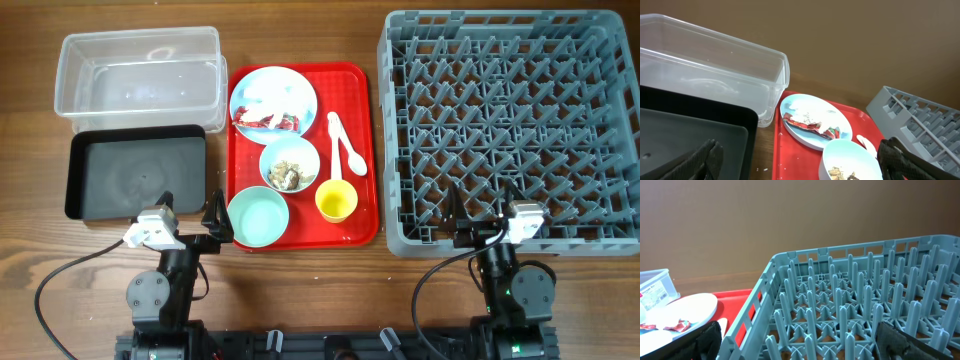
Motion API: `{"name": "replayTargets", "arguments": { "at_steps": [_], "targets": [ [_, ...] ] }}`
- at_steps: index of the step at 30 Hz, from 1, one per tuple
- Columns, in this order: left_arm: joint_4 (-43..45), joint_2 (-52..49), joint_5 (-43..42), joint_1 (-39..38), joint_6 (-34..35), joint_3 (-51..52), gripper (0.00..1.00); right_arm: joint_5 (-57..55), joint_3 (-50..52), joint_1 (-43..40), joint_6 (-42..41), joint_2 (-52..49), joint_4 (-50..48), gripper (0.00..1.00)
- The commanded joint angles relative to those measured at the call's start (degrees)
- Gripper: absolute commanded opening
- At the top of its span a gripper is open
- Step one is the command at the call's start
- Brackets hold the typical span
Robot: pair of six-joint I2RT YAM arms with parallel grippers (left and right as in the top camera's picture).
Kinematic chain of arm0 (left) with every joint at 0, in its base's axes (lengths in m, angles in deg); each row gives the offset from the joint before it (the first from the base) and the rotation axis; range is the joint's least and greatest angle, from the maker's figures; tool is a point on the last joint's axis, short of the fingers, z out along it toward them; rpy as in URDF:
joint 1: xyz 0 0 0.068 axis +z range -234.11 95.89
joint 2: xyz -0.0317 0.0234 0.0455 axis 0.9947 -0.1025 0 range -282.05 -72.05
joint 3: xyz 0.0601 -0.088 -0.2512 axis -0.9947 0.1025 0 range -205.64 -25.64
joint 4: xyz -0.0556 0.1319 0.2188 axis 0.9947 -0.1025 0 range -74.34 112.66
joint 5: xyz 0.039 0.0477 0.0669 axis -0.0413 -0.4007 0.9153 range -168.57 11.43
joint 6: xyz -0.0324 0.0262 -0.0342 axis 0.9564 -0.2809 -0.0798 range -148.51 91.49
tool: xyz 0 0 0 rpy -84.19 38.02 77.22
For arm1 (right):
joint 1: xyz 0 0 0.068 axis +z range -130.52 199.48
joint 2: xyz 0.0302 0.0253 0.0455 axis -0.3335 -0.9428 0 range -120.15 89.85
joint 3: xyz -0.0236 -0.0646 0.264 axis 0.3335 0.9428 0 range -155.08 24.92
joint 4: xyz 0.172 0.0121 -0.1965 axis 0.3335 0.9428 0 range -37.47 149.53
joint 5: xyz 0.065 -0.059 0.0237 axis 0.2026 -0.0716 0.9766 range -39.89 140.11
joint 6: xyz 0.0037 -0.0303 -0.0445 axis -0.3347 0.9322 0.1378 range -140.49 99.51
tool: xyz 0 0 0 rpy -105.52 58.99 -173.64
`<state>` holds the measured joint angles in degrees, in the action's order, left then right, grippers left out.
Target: Sort waste into correct bins and load items into the dishwasher rack
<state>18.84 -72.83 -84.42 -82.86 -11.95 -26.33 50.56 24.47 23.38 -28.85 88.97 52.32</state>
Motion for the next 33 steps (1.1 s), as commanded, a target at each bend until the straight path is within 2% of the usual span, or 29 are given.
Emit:
{"name": "replayTargets", "arguments": {
  "at_steps": [1, 18, 22, 23, 26, 29, 33],
  "targets": [
    [-0.2, 0.3, 0.5, 0.4, -1.3, 0.3, 1.0, 1.0, 0.2, -0.2, -0.8, -0.2, -0.1, 0.99],
    [-0.2, 0.3, 0.5, 0.4, -1.3, 0.3, 1.0, 1.2, 0.2, -0.2, -1.2, -0.2, -0.2, 1.0],
    [-0.1, 0.3, -0.3, 0.4, -1.1, 0.3, 1.0, 1.2, 0.2, -0.2, -14.2, -0.2, -0.2, 1.0],
    [0.0, 0.3, -0.7, 0.4, -1.1, 0.3, 1.0, 1.2, 0.2, -0.2, -14.3, -0.2, -0.2, 1.0],
    [0.0, 0.3, -0.7, 0.4, -1.1, 0.3, 1.0, 1.6, 0.2, -0.2, -11.1, -0.2, -0.2, 1.0],
    [0.2, 0.3, -0.8, 0.4, -1.1, 0.3, 1.0, 9.0, 0.1, -0.2, 2.6, -0.2, -2.1, 1.0],
    [0.5, 0.2, -2.1, 0.4, -1.2, -1.9, 1.0, 10.2, -0.3, -0.2, 4.6, -0.2, -7.3, 1.0]
  ]
}}
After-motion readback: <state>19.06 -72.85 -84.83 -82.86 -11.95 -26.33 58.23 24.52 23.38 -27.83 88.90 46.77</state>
